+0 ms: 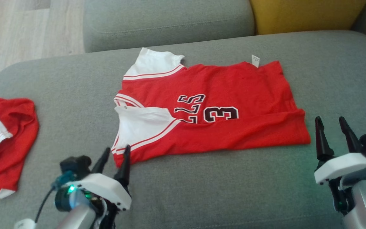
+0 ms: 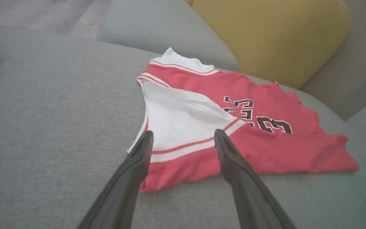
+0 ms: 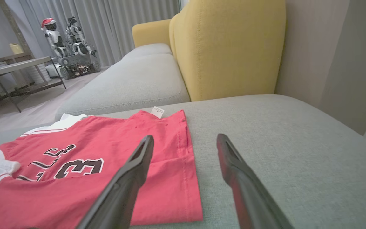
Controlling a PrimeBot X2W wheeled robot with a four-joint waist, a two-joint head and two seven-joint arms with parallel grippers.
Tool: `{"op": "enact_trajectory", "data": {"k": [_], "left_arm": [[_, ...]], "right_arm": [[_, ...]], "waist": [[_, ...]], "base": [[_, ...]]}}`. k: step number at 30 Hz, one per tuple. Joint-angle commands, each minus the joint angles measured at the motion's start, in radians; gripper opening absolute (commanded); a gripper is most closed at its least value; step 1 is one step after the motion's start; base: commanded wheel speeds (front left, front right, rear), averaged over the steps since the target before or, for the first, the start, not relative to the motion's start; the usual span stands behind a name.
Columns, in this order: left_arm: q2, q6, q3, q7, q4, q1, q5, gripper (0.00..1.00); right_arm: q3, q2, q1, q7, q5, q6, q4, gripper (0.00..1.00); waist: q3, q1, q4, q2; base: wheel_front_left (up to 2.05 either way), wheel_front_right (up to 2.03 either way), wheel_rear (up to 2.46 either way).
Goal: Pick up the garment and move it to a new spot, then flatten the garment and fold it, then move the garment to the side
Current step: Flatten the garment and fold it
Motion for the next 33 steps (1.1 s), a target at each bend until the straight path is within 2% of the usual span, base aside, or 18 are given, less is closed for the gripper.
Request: {"op": "enact_trajectory", "data": {"k": [1,11,24,28,29,30,33], "left_arm": [[0.009,-0.005,0.028,0.005,-0.002,-0.059,0.004,1.00],[0.019,0.050,0.025,0.042,0.147,-0.119,0.029,1.00],[0.015,0.075,0.007,0.115,0.307,-0.192,0.035,1.00],[0.011,0.059,-0.006,0.140,0.336,-0.206,0.032,1.00],[0.009,0.050,-0.011,0.147,0.339,-0.208,0.031,0.69],[0.008,0.041,-0.017,0.151,0.341,-0.211,0.032,0.00],[0.008,0.023,-0.023,0.142,0.339,-0.218,0.034,0.00]], "right_arm": [[0.004,0.003,-0.014,0.011,-0.020,-0.001,-0.060,1.00],[-0.020,0.037,0.021,0.063,-0.054,-0.001,-0.160,1.00],[-0.030,0.059,0.018,0.089,-0.070,-0.001,-0.211,1.00],[-0.031,0.063,0.013,0.090,-0.073,-0.001,-0.217,1.00],[-0.032,0.063,0.013,0.090,-0.073,-0.001,-0.217,1.00],[-0.033,0.064,0.014,0.091,-0.074,-0.001,-0.216,1.00],[-0.047,0.069,0.015,0.105,-0.079,-0.001,-0.204,1.00]], "waist": [[0.004,0.0000,-0.011,-0.0001],[0.033,0.0000,-0.056,-0.0001],[0.070,0.0000,-0.098,-0.0001],[0.078,0.0000,-0.102,-0.0001],[0.079,0.0000,-0.102,-0.0001],[0.080,0.0000,-0.101,-0.0001],[0.081,0.0000,-0.096,-0.0001]], "base": [[0.00,0.00,0.00],[0.00,0.00,0.00],[0.00,0.00,0.00],[0.00,0.00,0.00],[0.00,0.00,0.00],[0.00,0.00,0.00],[0.00,0.00,0.00]]}}
